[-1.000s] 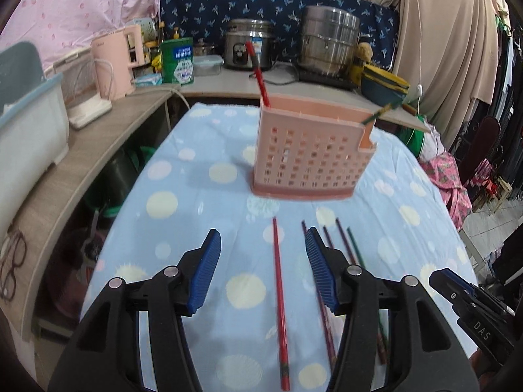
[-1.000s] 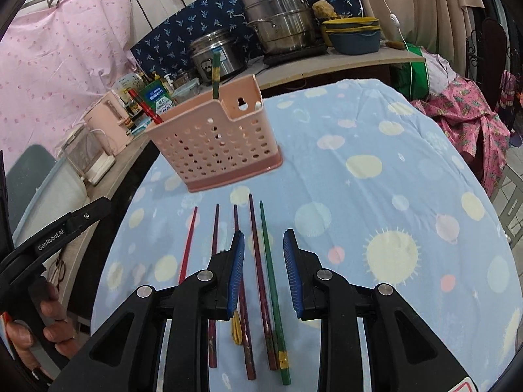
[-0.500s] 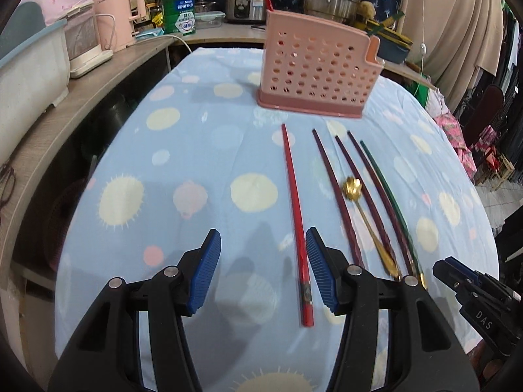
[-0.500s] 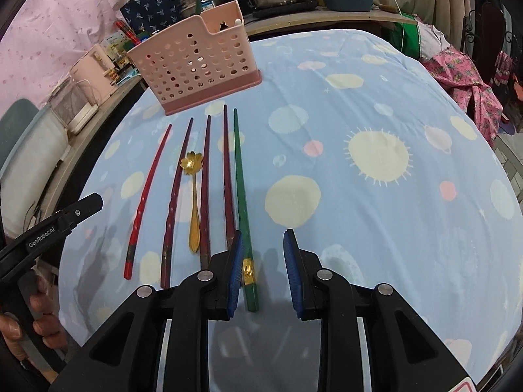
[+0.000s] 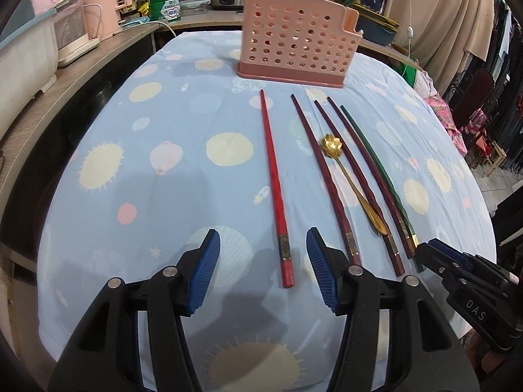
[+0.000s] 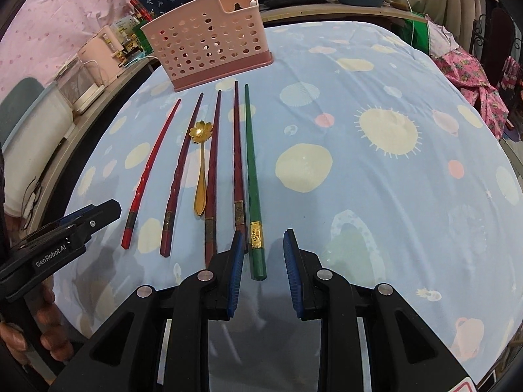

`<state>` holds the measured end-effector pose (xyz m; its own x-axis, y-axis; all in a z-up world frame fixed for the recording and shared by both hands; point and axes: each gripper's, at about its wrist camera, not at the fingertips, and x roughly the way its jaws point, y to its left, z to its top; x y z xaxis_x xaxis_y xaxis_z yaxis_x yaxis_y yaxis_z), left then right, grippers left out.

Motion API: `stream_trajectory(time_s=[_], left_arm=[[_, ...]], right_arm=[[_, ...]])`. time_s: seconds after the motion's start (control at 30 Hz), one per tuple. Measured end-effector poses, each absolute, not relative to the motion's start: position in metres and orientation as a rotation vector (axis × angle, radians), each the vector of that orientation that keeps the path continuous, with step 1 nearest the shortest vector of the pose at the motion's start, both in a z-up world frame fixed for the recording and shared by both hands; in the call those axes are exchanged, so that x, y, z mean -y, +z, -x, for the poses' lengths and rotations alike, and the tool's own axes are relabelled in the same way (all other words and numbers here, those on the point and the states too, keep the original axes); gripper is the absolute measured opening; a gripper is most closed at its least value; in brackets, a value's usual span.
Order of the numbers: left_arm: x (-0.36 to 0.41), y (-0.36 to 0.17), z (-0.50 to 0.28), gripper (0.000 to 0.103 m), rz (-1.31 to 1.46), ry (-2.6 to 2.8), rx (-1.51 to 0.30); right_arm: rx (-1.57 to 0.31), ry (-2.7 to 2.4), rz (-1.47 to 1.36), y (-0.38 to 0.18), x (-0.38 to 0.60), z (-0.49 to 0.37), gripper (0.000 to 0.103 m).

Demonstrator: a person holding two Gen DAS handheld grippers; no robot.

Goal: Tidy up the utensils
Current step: 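Grasp and lift the other green chopstick with the right tool while the left tool approaches a red chopstick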

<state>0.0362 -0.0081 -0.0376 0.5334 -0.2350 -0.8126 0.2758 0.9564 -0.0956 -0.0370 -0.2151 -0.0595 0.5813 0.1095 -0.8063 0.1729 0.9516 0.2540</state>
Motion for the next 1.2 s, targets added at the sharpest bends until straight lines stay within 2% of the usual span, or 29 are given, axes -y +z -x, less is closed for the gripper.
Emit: stream_trajectory(time_s=[0.17,0.7,0.9,1.03,1.2], left_arm=[[0.014,-0.043,-0.032,0.052,-0.065,-0.317,-0.974],[0.01,-0.055,-0.038,0.049,-0.059,-0.29,-0.999],[0.012,-0.055,-0.039,0.037,-0.073,-0.296,-1.0],[0.014,-0.056,-0.039,0.026,-0.08,-0.308,-1.001],[0.016,-0.055,-0.039,0.017,-0.084,-0.322,-1.006]], right_arm=[[-0.955,-0.054,-0.341,-0.062,0.22,0.038,0.022],[-0.955,-0.052,-0.313,-0.064,0.217,0.032,0.021],[-0.954,-0.056,-0.288,-0.065,0.214,0.031,0.016],[-0.955,-0.054,-0.287,-0.065,0.214,0.03,0.01],[-0.956,-0.051,-0.285,-0.065,0.214,0.029,0.01]])
